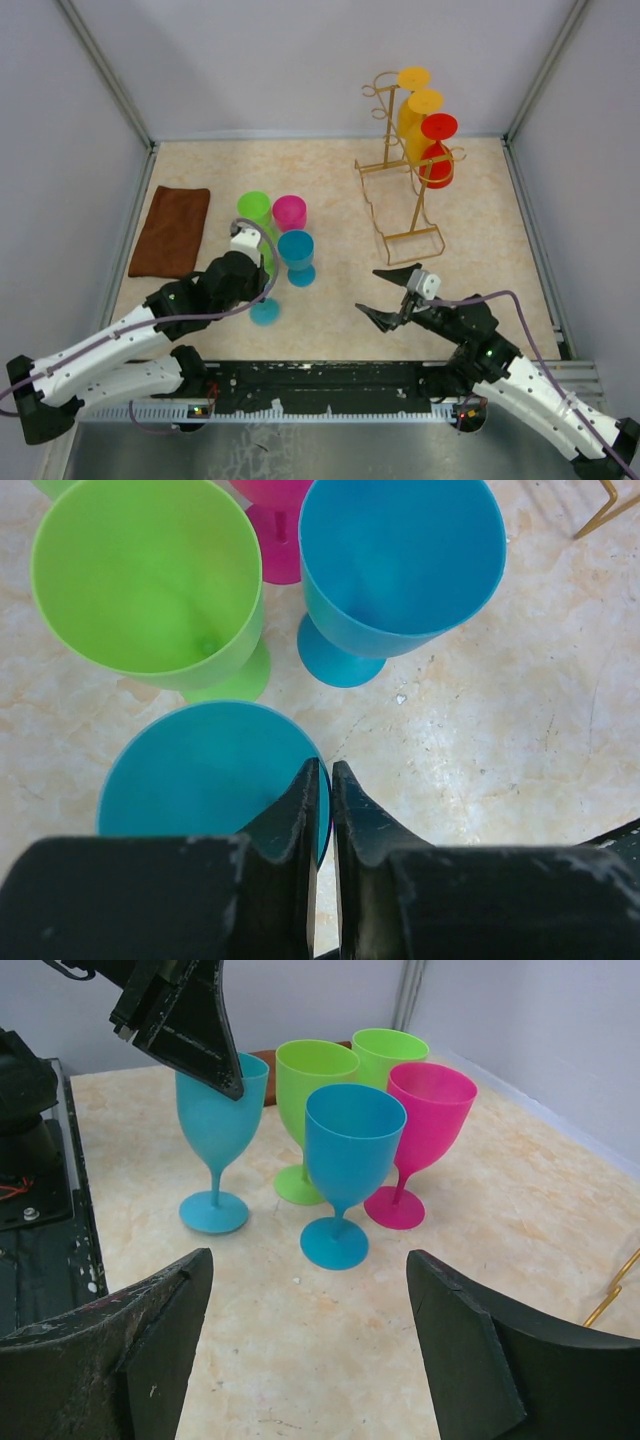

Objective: Take the wine glass off the wine glass rack
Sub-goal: Place the wine glass at the center of the board, then pick up the wine glass from the wine rack.

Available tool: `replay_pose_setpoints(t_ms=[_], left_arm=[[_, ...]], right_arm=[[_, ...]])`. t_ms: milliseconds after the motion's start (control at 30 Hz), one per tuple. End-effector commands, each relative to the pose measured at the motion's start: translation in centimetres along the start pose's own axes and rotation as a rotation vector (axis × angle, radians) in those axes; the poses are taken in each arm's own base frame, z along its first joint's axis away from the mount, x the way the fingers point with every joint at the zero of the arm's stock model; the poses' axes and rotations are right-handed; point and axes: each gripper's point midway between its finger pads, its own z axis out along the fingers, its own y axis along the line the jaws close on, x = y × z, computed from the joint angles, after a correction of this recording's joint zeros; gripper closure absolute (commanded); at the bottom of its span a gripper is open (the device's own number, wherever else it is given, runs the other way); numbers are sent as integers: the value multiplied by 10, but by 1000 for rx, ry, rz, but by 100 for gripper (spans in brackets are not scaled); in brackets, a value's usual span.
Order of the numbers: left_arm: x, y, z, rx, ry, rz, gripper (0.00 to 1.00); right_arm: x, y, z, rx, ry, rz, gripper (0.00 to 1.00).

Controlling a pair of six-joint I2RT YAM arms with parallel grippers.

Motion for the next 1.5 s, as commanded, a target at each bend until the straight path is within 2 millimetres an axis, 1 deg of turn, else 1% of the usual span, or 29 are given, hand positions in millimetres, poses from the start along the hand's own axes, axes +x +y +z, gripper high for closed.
replay_pose_setpoints(t_ms=[0,167,233,333,467,567,633,733,833,900,933,967,1000,1033,1067,1100,1167,1233,1300,1367,1467], left_arm=[[-4,4,1,-37,6,17,87],[0,3,5,-43,28,27,86],[-1,0,3,-28,28,21,78],[-10,-3,-3,-6,5,-6,70],[-27,-9,-15,54,-67,-36,60],[-42,-11,-26,89,-129,-52,53],[-50,-8,-31,91,-162,-57,46],[-65,-7,-41,95,-206,-64,39],[-84,-4,-50,84,-254,-68,33],[-97,-3,-56,69,-281,-69,30],[-104,-3,-58,66,-296,-62,29],[-112,-3,-60,58,-313,-48,27],[-119,-1,-60,39,-321,-33,24],[-126,3,-61,0,-324,-15,22],[-132,10,-61,-47,-315,7,21],[-140,18,-63,-99,-311,20,20],[-157,28,-64,-151,-319,46,19],[-173,33,-63,-133,-344,40,17],[-183,45,-58,-127,-364,11,16],[-188,59,-51,-141,-368,-7,15],[-188,74,-41,-152,-326,-31,13]], right_arm=[[-32,-6,1,25,-75,-20,22],[-32,-6,1,24,-74,-20,21],[-34,-6,1,24,-75,-17,21],[-38,-7,1,31,-79,-7,21],[-50,-10,0,49,-97,4,20],[-68,-14,-2,67,-129,-1,19],[-83,-17,-3,82,-156,-1,18],[-112,-23,-3,105,-201,10,18],[-146,-30,-1,125,-234,-26,18],[-169,-45,1,191,-248,-18,18],[-180,-56,2,251,-251,-3,17],[-186,-71,7,323,-234,14,17],[-203,-87,6,404,-240,16,19],[-212,-109,5,519,-214,9,21],[-212,-128,6,622,-146,12,21],[-220,-144,4,713,-100,8,19],[-228,-169,5,847,10,-41,13],[-235,-183,13,894,70,-84,9],[-245,-201,17,905,48,-43,8],[-250,-216,18,871,7,39,9],[-250,-242,11,871,-17,149,10]])
